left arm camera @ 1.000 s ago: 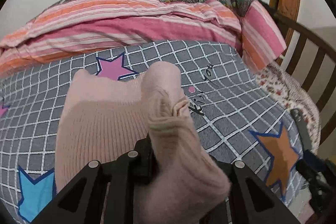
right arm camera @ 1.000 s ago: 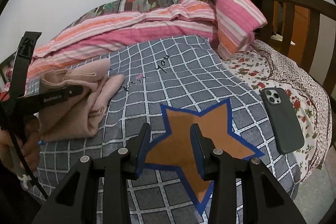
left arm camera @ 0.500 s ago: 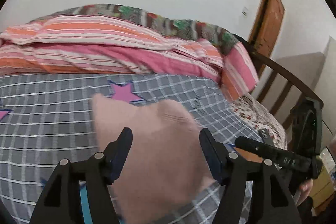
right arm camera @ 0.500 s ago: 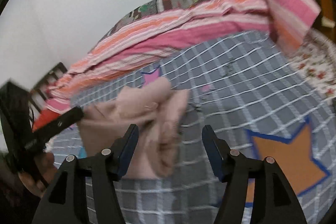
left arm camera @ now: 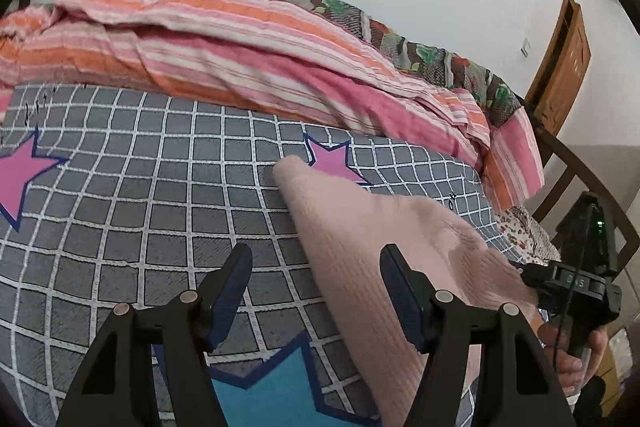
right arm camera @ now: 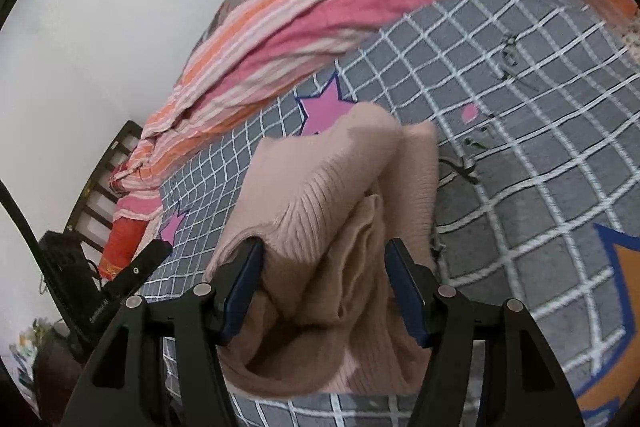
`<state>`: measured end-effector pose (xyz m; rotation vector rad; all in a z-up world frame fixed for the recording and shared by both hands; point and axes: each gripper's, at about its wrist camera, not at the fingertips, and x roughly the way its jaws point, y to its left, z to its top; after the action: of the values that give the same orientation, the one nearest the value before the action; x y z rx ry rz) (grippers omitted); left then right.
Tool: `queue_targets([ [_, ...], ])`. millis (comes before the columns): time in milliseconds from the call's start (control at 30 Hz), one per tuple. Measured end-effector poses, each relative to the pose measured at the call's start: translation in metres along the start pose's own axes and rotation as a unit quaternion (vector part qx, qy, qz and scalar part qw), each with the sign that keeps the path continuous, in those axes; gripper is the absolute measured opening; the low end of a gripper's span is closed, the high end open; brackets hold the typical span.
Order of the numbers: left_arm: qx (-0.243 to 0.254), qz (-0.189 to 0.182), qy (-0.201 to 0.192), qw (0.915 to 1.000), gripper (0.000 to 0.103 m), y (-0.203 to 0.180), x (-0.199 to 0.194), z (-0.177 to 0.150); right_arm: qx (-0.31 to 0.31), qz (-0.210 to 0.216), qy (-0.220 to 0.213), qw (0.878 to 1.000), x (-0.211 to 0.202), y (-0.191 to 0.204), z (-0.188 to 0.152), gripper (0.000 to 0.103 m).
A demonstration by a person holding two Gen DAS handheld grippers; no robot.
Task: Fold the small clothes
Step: 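Grasp the sweater with the right gripper while the left gripper releases it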
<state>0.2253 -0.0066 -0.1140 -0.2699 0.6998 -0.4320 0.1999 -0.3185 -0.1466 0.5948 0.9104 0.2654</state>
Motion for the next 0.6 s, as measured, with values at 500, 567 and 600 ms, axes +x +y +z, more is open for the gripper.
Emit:
queue_targets([
  [500,-0.023,-0.006,-0.001,0.9997,0.064,0.022,0.002,-0.001,0.031,0.091,0.075,0.993,0.060,0.007,0.039,0.061],
  [567,-0.022,-0.004,0.000,0.9998,0.064,0.022,0.001,-0.001,0.023,0.095,0.066,0.993,0.060,0.012,0.042,0.036],
  [600,-0.020,-0.001,0.000,0.9998,0.064,0.022,0.000,-0.001,0.007,0.095,0.053,0.994,0.056,0.018,0.043,0.034],
])
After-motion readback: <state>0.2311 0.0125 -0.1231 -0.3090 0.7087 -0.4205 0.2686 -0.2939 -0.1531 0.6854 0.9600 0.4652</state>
